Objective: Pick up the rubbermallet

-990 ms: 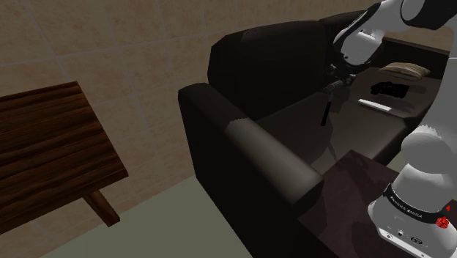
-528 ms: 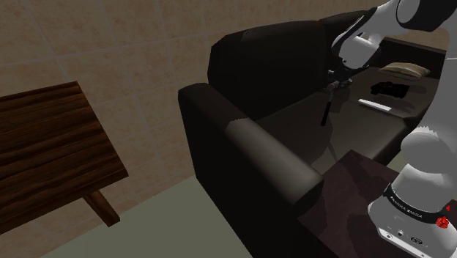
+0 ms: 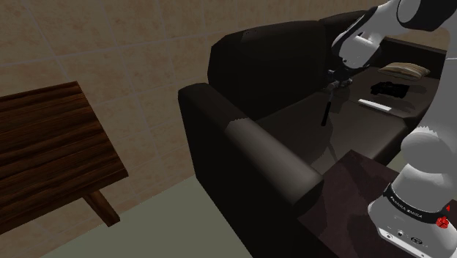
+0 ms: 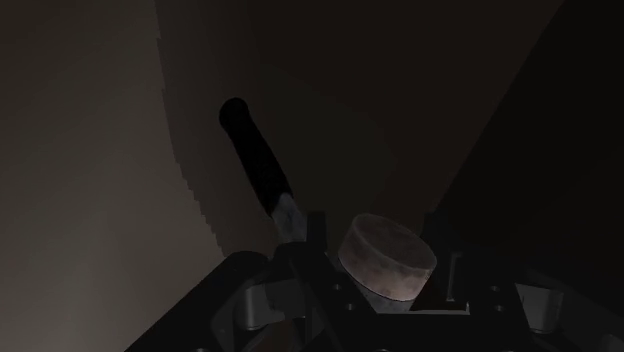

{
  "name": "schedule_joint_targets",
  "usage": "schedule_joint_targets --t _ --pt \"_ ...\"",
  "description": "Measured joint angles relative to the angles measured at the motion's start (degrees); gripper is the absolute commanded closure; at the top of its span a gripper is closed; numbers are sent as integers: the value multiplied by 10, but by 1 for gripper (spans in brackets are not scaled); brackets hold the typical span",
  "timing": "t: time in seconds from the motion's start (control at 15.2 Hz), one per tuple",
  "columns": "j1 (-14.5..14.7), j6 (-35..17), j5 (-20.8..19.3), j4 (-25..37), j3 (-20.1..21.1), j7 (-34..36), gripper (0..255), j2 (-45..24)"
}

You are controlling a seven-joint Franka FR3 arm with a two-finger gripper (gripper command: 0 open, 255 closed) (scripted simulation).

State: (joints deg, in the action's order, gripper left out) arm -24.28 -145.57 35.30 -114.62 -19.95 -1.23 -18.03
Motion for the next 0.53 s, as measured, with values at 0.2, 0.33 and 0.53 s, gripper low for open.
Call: schedule_joint_targets --t 0.2,0.33,0.53 --pt "6 12 -16 1 -6 16 255 13" --pt "6 23 -26 5 -11 22 255 22" --pt "11 39 -42 11 -17 38 255 35"
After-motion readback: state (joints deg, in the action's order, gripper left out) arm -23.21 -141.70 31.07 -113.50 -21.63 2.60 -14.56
